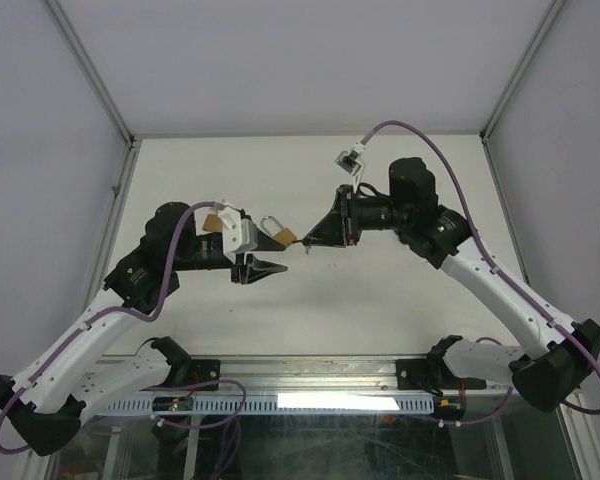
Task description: Unlock with the key
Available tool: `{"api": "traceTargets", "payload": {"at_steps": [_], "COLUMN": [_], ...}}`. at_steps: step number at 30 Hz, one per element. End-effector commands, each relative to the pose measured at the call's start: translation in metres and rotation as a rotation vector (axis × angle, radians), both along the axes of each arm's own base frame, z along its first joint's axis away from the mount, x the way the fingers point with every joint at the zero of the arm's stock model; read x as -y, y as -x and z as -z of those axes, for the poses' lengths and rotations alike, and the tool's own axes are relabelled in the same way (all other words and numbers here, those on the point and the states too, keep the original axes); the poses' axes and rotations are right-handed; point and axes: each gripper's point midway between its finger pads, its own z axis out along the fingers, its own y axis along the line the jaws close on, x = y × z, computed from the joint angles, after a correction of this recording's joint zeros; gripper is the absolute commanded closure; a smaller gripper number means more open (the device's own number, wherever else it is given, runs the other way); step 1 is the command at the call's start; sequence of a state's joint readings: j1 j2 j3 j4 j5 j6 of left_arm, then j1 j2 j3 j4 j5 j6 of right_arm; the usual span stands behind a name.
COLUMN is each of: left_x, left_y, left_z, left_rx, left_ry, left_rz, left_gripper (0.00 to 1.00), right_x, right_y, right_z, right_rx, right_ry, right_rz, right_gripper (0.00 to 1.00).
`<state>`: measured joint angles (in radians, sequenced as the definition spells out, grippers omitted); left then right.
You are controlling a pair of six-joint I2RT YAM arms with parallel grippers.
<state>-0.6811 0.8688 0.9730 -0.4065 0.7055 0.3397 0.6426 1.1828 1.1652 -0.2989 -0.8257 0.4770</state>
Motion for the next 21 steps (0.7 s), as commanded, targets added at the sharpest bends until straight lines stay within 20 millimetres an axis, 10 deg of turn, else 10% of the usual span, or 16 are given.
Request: {"api": "traceTargets", "payload": {"at_steps": [1, 12, 21], "left_x": [0.002, -0.012, -0.013], "left_y": [0.003, 0.0, 0.006], "left_z": [-0.022, -0.036, -0.043], "left_rx": [0.033, -0.329, -0.362], "left_ry": [0.066, 0.154, 0.199], "left_rz": [0.004, 0.15, 0.276], "left_gripper": [0.55, 0.57, 0.23], "right_x": [0.003, 0.007, 0.009], "right_y": [0.013, 0.023, 0.024], "right_z": [-0.038, -0.047, -0.052], "right_rx": [0.089, 0.114, 0.142], "right_ry": [-0.103, -0.109, -0.118], "right_rz": [-0.052, -0.096, -0.092], "right_gripper": [1.0, 1.0, 1.0]}}
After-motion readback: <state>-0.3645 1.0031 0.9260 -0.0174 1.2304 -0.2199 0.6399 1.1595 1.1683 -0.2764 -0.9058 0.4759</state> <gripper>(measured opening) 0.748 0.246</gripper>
